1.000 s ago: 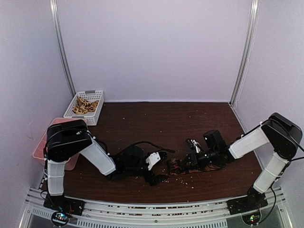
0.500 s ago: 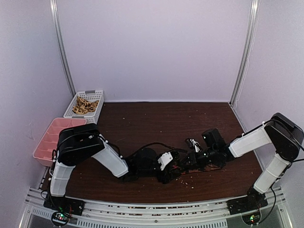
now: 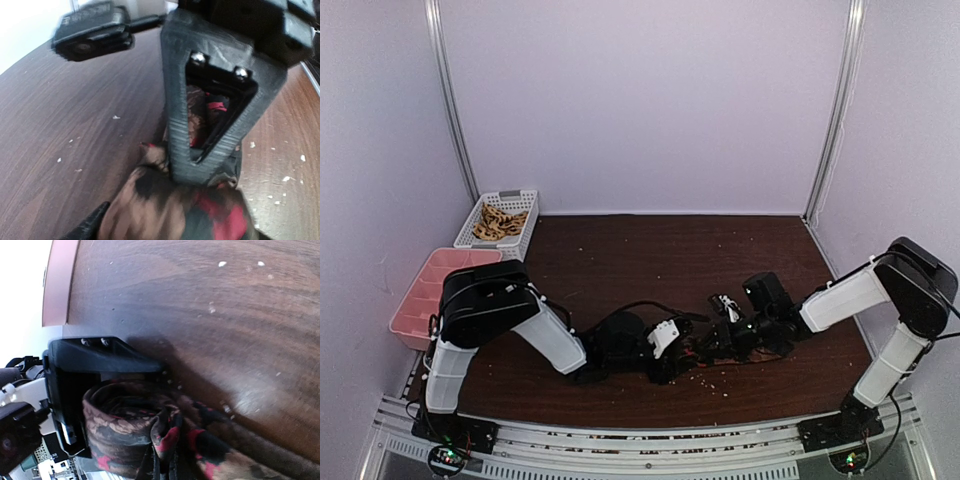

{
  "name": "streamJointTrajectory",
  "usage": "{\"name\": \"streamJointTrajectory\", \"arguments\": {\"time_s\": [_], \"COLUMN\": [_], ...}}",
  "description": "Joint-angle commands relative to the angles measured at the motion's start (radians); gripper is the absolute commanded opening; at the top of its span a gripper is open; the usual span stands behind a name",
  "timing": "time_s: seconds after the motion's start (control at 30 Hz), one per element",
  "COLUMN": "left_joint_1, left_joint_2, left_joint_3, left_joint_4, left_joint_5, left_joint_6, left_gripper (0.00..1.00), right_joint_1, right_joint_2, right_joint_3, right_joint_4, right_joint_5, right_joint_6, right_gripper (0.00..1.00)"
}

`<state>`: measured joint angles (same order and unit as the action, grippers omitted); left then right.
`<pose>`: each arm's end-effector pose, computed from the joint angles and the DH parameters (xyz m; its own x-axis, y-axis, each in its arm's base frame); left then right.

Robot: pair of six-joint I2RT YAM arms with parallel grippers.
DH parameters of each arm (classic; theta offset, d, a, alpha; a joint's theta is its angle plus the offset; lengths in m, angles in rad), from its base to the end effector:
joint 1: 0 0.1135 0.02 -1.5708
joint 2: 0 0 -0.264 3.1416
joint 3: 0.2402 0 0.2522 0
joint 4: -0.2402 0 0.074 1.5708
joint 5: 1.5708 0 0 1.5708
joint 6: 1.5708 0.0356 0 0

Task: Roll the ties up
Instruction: Roll the tie at the center of the board.

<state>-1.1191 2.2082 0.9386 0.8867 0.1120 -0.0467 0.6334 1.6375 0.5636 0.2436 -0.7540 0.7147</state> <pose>0.1747 -0.3693 0.0687 -0.2067 0.3199 -0.9246 0.9307 0.3558 -0.0850 0.2069 0.1821 0.1164 -0.9761 -0.1240 -0.1784 -0.2171 0.5236 0.8238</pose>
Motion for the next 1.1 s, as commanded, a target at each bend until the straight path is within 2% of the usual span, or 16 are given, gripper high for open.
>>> {"name": "streamJointTrajectory", "arguments": {"time_s": [0.0,0.13,0.2,0.37,0.6,0.7,0.9,0.97,1.07], "left_joint_1": [0.024,0.025,0.027,0.027,0.034,0.044,0.053,0.054,0.054], "left_joint_2": [0.007,0.004,0.015,0.055,0.094,0.095,0.060,0.044,0.014], "left_joint_3": [-0.039,-0.155,-0.168,-0.118,-0.075,-0.076,-0.095,-0.099,-0.113], "left_joint_4": [-0.114,0.182,0.266,0.310,0.335,0.328,0.230,0.169,0.055], "left_joint_5": [-0.004,0.082,0.109,0.156,0.126,0.134,0.138,0.144,0.161], "left_joint_6": [0.000,-0.022,-0.031,-0.053,-0.054,-0.051,-0.038,-0.030,-0.023], "left_gripper": [0.80,0.84,0.84,0.81,0.78,0.70,0.44,0.37,0.28], "right_joint_1": [-0.008,-0.009,-0.009,-0.008,0.016,0.025,0.029,0.029,0.009], "right_joint_2": [0.087,0.152,0.180,0.222,0.266,0.279,0.262,0.241,0.174], "right_joint_3": [-0.068,-0.081,-0.083,-0.079,-0.016,0.004,0.012,0.016,0.013], "right_joint_4": [-0.013,0.008,0.014,0.032,0.007,-0.010,-0.022,-0.050,-0.107], "right_joint_5": [0.062,0.084,0.097,0.096,0.046,0.036,0.032,0.040,0.059], "right_joint_6": [0.008,-0.028,-0.039,-0.058,-0.095,-0.105,-0.105,-0.116,-0.139], "right_gripper": [0.00,0.00,0.00,0.00,0.00,0.00,0.00,0.05,0.18]}}
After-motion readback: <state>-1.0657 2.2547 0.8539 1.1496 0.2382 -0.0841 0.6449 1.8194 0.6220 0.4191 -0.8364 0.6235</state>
